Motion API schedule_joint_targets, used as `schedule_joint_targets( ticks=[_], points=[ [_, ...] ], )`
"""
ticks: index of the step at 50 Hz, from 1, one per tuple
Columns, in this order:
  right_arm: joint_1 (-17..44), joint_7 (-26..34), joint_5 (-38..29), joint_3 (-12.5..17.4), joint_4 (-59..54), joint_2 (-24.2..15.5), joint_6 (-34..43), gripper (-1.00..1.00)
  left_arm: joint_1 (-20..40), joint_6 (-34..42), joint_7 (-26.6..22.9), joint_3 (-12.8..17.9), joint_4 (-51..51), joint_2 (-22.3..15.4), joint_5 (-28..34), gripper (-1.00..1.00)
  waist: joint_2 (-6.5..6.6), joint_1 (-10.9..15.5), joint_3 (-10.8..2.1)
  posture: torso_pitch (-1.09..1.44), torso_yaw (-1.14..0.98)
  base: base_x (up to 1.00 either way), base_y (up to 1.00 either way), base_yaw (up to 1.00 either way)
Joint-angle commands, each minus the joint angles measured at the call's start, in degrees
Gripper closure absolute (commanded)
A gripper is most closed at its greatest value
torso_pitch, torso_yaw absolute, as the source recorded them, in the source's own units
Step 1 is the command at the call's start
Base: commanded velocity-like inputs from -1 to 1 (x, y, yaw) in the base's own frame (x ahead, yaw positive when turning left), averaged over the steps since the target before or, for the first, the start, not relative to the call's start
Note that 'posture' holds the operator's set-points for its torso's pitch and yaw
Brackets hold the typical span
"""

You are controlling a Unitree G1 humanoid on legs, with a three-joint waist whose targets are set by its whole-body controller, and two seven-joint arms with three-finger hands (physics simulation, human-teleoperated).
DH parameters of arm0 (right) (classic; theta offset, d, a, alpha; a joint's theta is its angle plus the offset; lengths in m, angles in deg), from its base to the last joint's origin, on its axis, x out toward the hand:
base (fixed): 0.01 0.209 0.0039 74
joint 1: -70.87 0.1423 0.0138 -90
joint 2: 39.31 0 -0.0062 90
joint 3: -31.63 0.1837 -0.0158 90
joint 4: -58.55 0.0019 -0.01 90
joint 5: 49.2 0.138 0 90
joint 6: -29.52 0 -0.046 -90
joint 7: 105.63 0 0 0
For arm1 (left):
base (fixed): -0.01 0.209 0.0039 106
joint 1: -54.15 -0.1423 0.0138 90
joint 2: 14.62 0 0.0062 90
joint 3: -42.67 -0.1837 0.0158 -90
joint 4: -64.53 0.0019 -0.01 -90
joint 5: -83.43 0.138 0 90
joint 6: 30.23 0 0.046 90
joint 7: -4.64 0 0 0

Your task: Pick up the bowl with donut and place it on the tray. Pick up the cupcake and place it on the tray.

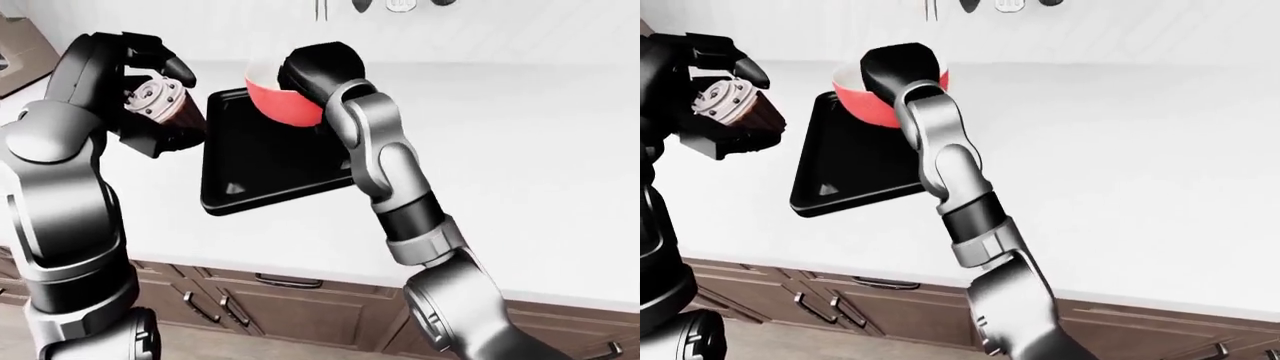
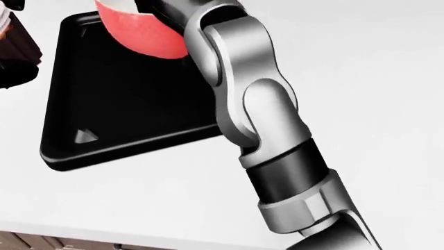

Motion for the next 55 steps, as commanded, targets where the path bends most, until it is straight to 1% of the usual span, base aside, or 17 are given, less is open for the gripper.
schedule_joint_targets(
  ticks=[1, 14, 22, 24, 27, 28, 29, 31, 34, 40, 41, 42, 43, 44, 48, 52, 55],
  points=[
    [2.77, -4.22, -0.87, 0.34, 2.76, 0.13, -1.13, 1.0, 2.0, -1.15, 0.57, 1.09, -1.78, -1.18, 0.22, 1.0, 0.49, 0.06, -2.2, 0.0, 0.0, 0.0, 0.0, 0.0],
    [-0.9, -4.17, -2.1, -0.05, 4.52, 1.22, -1.75, 1.0, 1.24, -1.32, 1.12, 1.37, -2.12, -1.34, -0.56, 1.0, 0.45, 0.08, -2.12, 0.0, 0.0, 0.0, 0.0, 0.0],
    [-2.1, -4.51, -2.11, 0.05, 4.28, 1.28, -1.97, 0.99, 1.22, -1.34, 1.39, 1.38, -2.04, -1.39, -0.81, 1.0, 0.45, 0.07, -2.18, 0.0, 0.0, 0.0, 0.0, 0.0],
    [-2.36, -4.51, -2.14, -0.03, 4.21, 1.35, -2.0, 0.89, 1.08, -1.74, 1.57, 1.47, -1.75, -1.36, -0.95, 1.0, 0.46, 0.08, -2.2, 0.0, 0.0, 0.0, 0.0, 0.0],
    [-3.13, -4.14, -2.28, -0.09, 4.72, 1.29, -1.93, 0.61, 1.05, -1.51, 1.53, 1.56, -1.9, -1.49, -1.14, 1.0, 0.48, 0.11, -2.26, 0.0, 0.0, 0.0, 0.0, 0.0],
    [-3.32, -4.18, -2.3, -0.09, 4.63, 1.25, -1.99, 0.55, 1.01, -1.36, 1.52, 1.58, -2.07, -1.5, -1.18, 1.0, 0.49, 0.12, -2.27, 0.0, 0.0, 0.0, 0.0, 0.0],
    [-3.74, -3.99, -2.39, -0.14, 4.85, 1.26, -1.94, 0.43, 0.82, -1.28, 1.53, 1.6, -2.26, -1.44, -1.25, 1.0, 0.49, 0.13, -2.3, 0.0, 0.0, 0.0, 0.0, 0.0],
    [-4.06, -3.99, -2.32, -0.06, 4.74, 1.13, -2.08, 0.4, 1.02, -0.96, 1.45, 1.58, -2.33, -1.58, -1.3, 1.0, 0.48, 0.12, -2.3, 0.0, 0.0, 0.0, 0.0, 0.0],
    [-4.63, -3.27, -2.43, -0.19, 5.38, 1.18, -2.03, 0.25, 1.2, -0.89, 1.46, 1.51, -2.29, -1.67, -1.35, 1.0, 0.45, 0.14, -2.38, 0.0, 0.0, 0.0, 0.0, 0.0],
    [-5.86, -2.25, -2.59, -0.26, 6.92, 1.08, -2.28, 0.25, 1.33, -0.66, 1.28, 1.76, -2.38, -2.11, -1.54, 1.0, 0.43, 0.2, -2.42, 0.0, 0.0, 0.0, 0.0, 0.0],
    [-6.17, -1.92, -2.67, -0.29, 7.35, 1.05, -2.31, 0.18, 1.38, -0.55, 1.24, 1.84, -2.42, -2.2, -1.6, 1.0, 0.42, 0.22, -2.42, 0.0, 0.0, 0.0, 0.0, 0.0],
    [-6.27, -1.55, -2.71, -0.26, 7.71, 1.04, -2.28, 0.04, 1.43, -0.4, 1.21, 1.84, -2.52, -2.28, -1.61, 1.0, 0.42, 0.24, -2.43, 0.0, 0.0, 0.0, 0.0, 0.0],
    [-6.34, -1.02, -2.71, -0.23, 8.4, 1.08, -2.26, -0.06, 1.37, -0.38, 1.22, 1.81, -2.58, -2.27, -1.65, 1.0, 0.42, 0.25, -2.45, 0.0, 0.0, 0.0, 0.0, 0.0],
    [-6.75, 0.04, -2.8, -0.35, 9.72, 1.18, -2.17, -0.4, 1.16, -0.59, 1.42, 1.86, -2.53, -2.11, -1.71, 1.0, 0.41, 0.27, -2.46, 0.0, 0.0, 0.0, 0.0, 0.0],
    [-8.03, 2.65, -2.87, -0.45, 13.21, 1.71, -1.94, -0.4, 0.96, -0.78, 1.65, 1.86, -2.45, -2.06, -1.91, 1.0, 0.36, 0.34, -2.43, 0.0, 0.0, 0.0, 0.0, 0.0],
    [-8.56, 5.85, -2.59, -0.37, 17.09, 2.3, -1.14, -0.52, 0.75, -0.52, 1.6, 1.75, -2.99, -2.01, -1.93, 1.0, 0.35, 0.27, -2.48, 0.0, 0.0, 0.0, 0.0, 0.0],
    [-8.48, 7.78, -1.9, 0.07, 19.66, 2.24, -0.54, -0.51, 0.76, -0.28, 1.54, 1.74, -3.15, -2.02, -1.9, 1.0, 0.32, 0.26, -2.47, 0.0, 0.0, 0.0, 0.0, 0.0]
  ],
)
